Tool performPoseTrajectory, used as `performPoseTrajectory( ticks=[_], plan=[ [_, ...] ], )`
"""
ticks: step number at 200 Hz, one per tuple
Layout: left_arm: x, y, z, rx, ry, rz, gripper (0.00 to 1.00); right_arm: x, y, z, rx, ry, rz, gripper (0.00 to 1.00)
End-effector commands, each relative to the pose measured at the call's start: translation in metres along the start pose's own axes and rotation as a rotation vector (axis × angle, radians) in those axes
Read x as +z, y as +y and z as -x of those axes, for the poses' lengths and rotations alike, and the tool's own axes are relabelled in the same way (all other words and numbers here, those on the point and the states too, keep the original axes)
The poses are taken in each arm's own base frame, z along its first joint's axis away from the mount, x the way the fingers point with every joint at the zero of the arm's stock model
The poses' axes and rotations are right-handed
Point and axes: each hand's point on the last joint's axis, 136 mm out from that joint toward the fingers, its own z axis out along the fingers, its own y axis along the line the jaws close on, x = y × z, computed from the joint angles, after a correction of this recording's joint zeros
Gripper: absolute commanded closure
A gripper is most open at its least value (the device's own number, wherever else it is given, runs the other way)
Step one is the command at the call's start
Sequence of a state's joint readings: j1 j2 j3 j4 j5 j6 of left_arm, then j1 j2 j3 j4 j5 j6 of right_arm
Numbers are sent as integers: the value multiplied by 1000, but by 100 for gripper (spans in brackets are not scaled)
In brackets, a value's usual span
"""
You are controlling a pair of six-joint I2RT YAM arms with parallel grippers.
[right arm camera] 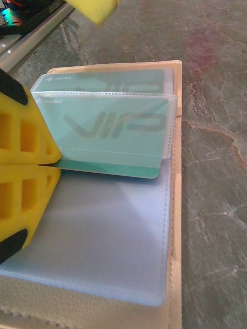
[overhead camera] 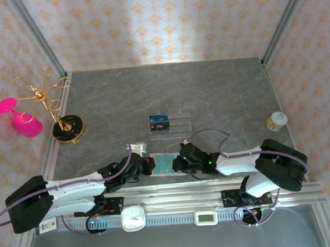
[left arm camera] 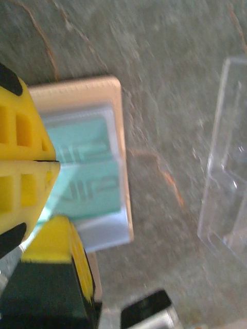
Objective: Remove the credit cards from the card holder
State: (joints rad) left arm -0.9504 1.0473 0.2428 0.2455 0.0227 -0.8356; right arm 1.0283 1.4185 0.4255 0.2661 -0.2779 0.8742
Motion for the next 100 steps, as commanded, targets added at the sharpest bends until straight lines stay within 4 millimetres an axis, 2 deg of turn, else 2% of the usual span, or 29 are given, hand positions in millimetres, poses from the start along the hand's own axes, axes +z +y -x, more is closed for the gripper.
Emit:
performPoseTrajectory(
  ticks=[1,24,42,48,61,72,100],
  plan=[
    [10,-21,3,32,15,-50,100,2,-14,2,-15,-13,-56,100],
    [23,-31,-6,50,57,-66,100,1,2,2,-48,2,9,100],
    [27,-31,-8,57,68,-57,100,-2,10,4,-58,-6,33,100],
    [28,-29,-9,61,72,-46,100,-3,10,4,-61,-6,29,100],
    [30,-23,-12,66,82,-14,100,-3,6,5,-55,-8,12,91],
    [30,-20,-13,66,87,-5,100,-3,4,4,-48,-8,6,87],
    [29,-15,-16,64,92,8,100,1,-2,2,-44,-2,-11,90]
  ],
)
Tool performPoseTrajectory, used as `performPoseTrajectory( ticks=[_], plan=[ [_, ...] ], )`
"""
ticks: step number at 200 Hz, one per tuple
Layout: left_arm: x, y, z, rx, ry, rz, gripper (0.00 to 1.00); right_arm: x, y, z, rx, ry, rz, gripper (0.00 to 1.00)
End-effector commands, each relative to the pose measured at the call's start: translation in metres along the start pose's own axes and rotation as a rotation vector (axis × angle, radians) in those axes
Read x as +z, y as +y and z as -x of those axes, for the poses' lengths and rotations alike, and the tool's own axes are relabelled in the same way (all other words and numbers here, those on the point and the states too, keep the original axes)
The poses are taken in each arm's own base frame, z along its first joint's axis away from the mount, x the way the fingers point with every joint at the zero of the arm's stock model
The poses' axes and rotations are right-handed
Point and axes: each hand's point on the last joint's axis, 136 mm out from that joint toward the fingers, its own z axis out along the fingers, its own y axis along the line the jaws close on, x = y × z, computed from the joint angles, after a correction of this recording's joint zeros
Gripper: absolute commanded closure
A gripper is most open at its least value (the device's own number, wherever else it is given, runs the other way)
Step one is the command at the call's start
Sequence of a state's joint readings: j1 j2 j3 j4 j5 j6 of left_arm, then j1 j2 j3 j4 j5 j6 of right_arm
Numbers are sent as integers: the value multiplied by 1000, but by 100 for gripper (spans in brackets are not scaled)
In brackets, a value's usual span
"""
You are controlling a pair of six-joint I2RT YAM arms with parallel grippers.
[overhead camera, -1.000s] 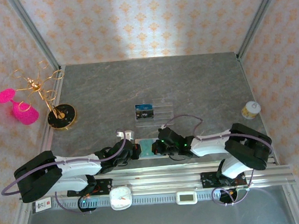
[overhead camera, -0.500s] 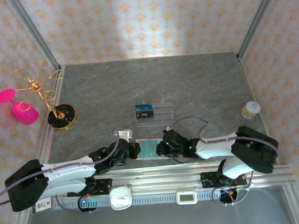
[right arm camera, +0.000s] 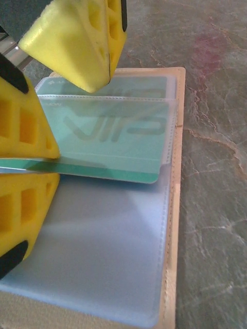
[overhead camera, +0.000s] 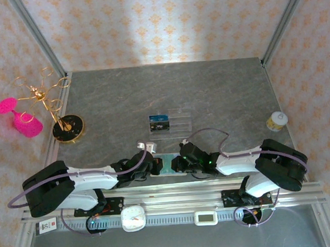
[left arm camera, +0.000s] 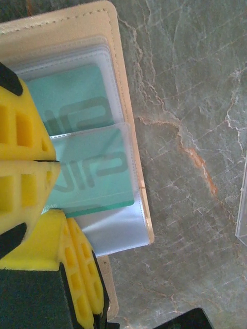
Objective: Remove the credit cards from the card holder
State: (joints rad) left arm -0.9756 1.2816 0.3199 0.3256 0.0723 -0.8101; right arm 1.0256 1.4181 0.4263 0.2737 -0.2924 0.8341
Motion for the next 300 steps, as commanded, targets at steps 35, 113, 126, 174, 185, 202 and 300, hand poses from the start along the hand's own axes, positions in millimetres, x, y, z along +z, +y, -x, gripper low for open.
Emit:
performPoseTrajectory(
  ticks=[35,113,126,174,185,202,300],
  plan=[
    [-1,6,2,6,-15,34,100,-4,-16,3,24,-34,-66,100],
    [-19,-6,16,-10,-86,-42,100,-23,-31,0,36,-71,-73,100],
    [-18,-24,22,11,-88,-80,100,-20,-23,0,13,-51,-61,100],
    [12,-55,13,58,-16,-131,100,-11,-4,4,-28,-37,-24,100],
    [17,-52,7,58,2,-117,100,-10,-2,5,-34,-34,-22,100],
    [21,-32,3,50,15,-24,100,-10,-3,4,-28,-37,-29,100],
    [10,37,-30,8,68,123,100,-21,-38,1,40,-64,-97,100]
  ],
)
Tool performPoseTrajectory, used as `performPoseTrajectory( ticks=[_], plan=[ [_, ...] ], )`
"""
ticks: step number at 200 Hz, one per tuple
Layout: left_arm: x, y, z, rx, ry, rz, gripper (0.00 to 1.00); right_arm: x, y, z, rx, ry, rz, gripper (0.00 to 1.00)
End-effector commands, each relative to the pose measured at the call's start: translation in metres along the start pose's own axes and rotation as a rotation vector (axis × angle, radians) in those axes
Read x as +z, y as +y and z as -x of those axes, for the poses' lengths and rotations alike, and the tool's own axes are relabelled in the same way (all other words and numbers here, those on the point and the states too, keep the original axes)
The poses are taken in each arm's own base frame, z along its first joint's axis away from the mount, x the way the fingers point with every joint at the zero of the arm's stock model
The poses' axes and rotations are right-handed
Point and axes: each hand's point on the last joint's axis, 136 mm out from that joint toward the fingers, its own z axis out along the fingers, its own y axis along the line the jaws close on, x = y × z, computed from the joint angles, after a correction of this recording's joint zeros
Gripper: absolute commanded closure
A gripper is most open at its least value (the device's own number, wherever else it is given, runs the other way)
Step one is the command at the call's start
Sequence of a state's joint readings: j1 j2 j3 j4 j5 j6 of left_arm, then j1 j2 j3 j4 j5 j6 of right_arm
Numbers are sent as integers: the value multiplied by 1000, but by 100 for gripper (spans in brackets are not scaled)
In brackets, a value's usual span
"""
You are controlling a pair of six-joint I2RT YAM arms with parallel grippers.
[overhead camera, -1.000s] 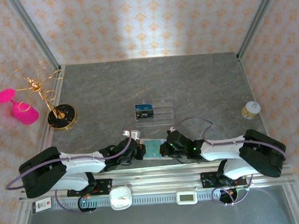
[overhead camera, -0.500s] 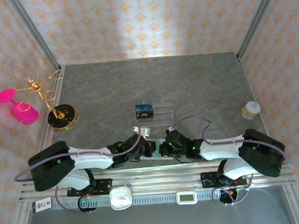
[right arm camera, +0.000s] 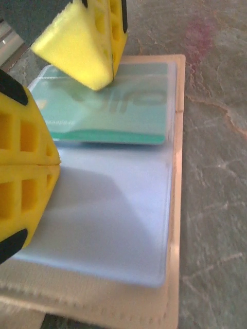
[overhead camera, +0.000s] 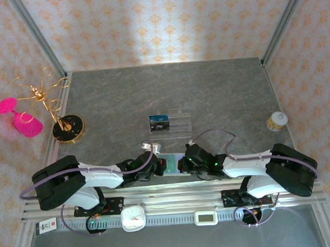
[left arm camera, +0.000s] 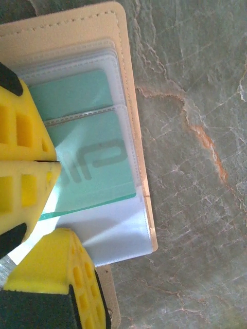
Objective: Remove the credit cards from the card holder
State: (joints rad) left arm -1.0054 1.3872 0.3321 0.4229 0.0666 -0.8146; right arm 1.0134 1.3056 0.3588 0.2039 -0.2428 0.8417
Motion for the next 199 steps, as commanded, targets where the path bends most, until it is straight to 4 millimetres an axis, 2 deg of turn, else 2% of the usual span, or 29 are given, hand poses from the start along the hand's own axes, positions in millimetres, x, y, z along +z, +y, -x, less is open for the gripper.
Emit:
performPoseTrajectory(
  ticks=[1,5,17,23,42,69,87,106,144,199],
  plan=[
    [-4,44,-23,-7,59,136,100,-3,-15,2,21,-25,-45,100],
    [-5,42,-22,-8,57,130,100,-3,-13,2,18,-24,-36,99],
    [-5,39,-21,-10,51,115,100,-3,-2,3,2,-18,10,84],
    [-5,37,-20,-10,50,106,100,-4,8,3,-12,-9,54,80],
    [-7,26,-14,-11,38,66,100,-6,25,8,-40,-12,99,79],
    [-21,5,8,-7,-38,7,100,-10,37,17,-66,-31,105,80],
    [-23,10,12,3,-56,34,100,-7,37,18,-65,-30,91,80],
    [-18,15,5,11,-28,55,100,-1,35,16,-60,-18,86,81],
    [-7,40,-12,9,17,137,100,11,20,10,-35,6,33,82],
    [-3,45,-29,12,83,138,100,16,25,5,-22,26,82,87]
  ],
)
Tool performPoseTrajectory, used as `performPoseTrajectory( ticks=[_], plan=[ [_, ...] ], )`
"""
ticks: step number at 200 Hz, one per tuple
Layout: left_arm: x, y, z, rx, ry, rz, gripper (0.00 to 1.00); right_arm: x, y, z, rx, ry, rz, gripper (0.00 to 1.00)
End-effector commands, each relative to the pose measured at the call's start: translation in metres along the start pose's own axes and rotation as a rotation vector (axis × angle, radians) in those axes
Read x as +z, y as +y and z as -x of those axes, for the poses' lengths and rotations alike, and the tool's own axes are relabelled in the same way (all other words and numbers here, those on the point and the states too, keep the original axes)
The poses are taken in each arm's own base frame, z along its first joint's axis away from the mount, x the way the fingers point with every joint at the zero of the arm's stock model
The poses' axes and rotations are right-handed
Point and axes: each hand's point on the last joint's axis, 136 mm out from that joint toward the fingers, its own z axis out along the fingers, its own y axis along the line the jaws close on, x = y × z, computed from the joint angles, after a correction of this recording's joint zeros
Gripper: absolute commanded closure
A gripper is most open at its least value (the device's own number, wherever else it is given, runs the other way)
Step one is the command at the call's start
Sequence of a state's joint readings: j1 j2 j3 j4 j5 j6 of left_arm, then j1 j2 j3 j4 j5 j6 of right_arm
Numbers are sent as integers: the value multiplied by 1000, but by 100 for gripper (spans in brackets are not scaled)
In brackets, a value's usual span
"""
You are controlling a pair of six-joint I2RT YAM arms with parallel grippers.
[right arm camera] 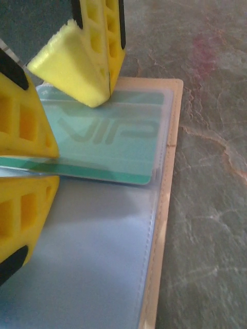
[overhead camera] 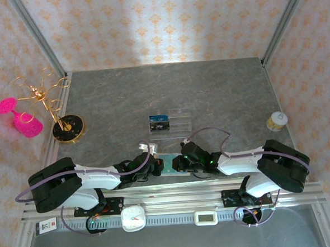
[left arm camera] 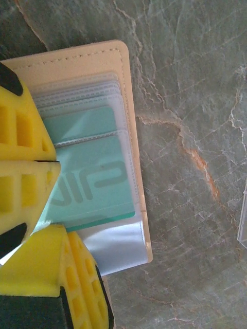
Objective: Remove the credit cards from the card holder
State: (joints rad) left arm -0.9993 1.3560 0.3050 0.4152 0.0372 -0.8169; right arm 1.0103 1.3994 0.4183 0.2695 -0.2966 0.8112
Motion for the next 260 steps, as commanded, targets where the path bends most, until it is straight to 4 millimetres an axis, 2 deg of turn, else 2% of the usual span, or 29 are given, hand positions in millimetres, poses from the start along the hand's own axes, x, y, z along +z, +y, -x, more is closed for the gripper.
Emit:
performPoseTrajectory(
  ticks=[1,23,84,128,142,156,177,206,230,260],
  plan=[
    [2,36,-30,20,106,115,100,3,3,2,8,-3,28,87],
    [1,38,-29,17,99,122,100,3,-5,3,25,-16,-9,100],
    [-1,44,-29,-31,94,101,100,-16,-38,-5,101,-60,-68,100],
    [-7,38,-17,-30,52,78,100,-27,-44,-1,94,-89,-79,100],
    [-9,33,-13,-29,42,60,100,-28,-41,-1,76,-83,-72,100],
    [-12,24,-7,-26,30,36,100,-26,-24,-2,34,-55,-6,100],
    [-18,7,10,-17,-13,2,100,-29,5,2,-5,-50,94,83],
    [-24,-10,26,20,-56,-17,100,-33,23,15,-34,-76,117,82],
    [-16,-11,23,34,-41,-11,100,-23,24,13,-12,-47,109,82],
    [-3,4,9,37,-1,44,100,-15,14,10,36,-41,87,82]
  ],
)
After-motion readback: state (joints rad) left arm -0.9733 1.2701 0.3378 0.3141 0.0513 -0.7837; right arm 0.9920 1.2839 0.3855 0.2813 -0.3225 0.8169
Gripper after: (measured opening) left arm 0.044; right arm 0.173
